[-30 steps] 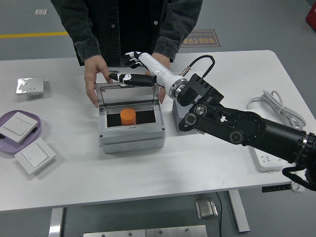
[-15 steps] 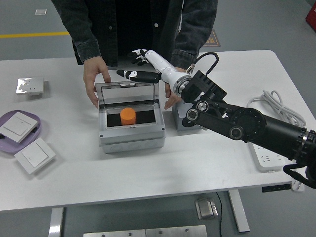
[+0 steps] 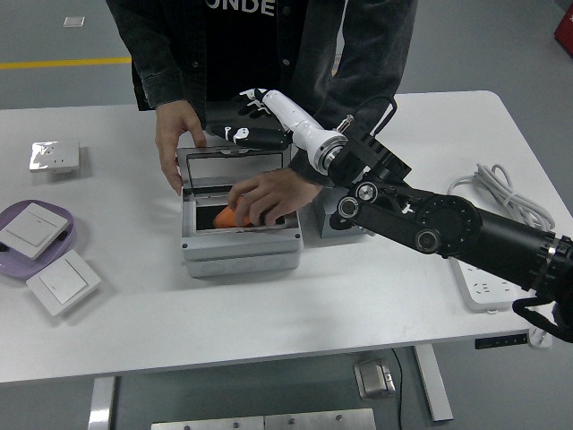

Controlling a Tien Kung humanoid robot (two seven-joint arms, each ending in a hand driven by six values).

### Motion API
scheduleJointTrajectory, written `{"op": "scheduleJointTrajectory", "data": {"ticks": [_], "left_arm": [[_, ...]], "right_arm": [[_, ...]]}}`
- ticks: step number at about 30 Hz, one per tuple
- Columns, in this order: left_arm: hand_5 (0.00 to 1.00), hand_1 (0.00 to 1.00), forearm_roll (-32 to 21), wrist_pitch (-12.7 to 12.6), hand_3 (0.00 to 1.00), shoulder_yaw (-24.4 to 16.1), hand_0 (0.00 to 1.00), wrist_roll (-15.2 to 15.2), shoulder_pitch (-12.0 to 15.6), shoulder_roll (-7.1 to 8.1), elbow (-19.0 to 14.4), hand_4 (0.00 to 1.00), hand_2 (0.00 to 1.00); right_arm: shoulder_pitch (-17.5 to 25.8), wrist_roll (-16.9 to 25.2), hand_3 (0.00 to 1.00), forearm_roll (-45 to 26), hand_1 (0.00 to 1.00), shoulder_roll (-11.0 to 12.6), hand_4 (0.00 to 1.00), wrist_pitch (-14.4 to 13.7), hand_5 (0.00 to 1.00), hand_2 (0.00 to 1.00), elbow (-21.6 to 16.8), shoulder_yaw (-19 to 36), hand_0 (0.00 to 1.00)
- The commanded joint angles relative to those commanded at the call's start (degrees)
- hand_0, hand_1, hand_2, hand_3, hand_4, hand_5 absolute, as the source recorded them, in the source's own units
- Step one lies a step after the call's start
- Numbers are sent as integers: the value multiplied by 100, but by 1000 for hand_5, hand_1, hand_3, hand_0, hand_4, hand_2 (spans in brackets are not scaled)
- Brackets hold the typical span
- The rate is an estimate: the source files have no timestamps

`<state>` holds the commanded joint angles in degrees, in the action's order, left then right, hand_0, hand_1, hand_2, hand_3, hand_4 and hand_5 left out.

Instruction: Pick up the cylinder from the cube,place it in the box,flap close box

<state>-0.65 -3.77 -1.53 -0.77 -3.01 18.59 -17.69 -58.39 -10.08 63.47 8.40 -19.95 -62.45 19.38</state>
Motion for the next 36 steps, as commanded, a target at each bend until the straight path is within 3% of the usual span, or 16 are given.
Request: {"op": "scheduleJointTrajectory", "data": {"ticks": [13,24,31,36], "left_arm": [[252,629,-14,-1,633,5,613,4,3,-9,2,711,607],[249,627,-20,-1,633,9,613,3,26,-45,4,710,606],[246,627,-20,-2,633,5,613,2,33,-39,5,710,606],[246,627,-17,-1,633,7,613,0,31,-34,2,710,606]], "right_arm": [[98,31,827,-148,785,-34,894,-8,631,769,94,-313,882],[305,-29,827,324,784,126,895,-34,635,768,-442,-205,882],[240,-58,825,389,784,161,898,12,645,771,-396,-118,876],[153,7,825,208,784,111,898,46,645,771,-142,-113,876]]}}
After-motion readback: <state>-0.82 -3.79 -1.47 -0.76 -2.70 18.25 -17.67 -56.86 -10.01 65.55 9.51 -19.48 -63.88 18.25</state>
